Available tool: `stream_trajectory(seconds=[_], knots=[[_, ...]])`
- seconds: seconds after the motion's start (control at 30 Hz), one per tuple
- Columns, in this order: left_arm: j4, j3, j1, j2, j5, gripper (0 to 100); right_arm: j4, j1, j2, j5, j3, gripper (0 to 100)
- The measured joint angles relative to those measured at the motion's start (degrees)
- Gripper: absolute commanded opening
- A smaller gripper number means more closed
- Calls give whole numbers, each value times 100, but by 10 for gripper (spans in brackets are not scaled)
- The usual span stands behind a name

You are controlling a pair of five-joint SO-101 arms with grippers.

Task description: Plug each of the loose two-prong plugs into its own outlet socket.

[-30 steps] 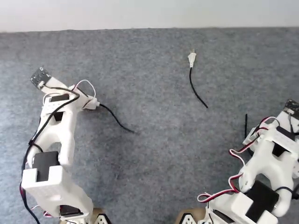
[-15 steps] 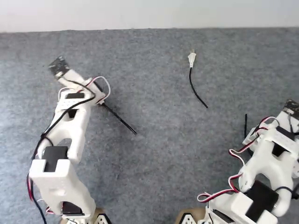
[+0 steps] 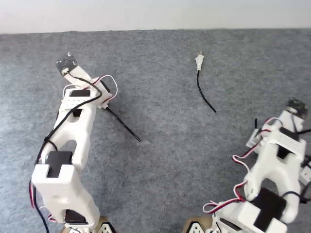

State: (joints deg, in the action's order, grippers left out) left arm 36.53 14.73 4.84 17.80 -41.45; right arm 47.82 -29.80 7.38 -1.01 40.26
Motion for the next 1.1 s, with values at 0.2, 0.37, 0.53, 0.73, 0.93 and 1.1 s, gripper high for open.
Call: stream_trajectory(seconds=[0.2,0.37,0.53,0.73,0.93,1.1], knots=[[-782,862,0,-193,26,12,0,826,703,-18,0,187],[-1415,1152,-9,-193,396,12,0,1574,1064,-378,-325,187],[-1468,1152,-9,-193,448,12,0,2391,765,-598,-1213,187],[-1468,1152,-9,-193,448,12,0,2980,-527,-853,-2593,187],[-1486,1152,-9,-193,448,12,0,3033,-2101,-853,-3947,187],[-1486,1037,88,-97,457,12,0,3059,-3262,-853,-4949,165]])
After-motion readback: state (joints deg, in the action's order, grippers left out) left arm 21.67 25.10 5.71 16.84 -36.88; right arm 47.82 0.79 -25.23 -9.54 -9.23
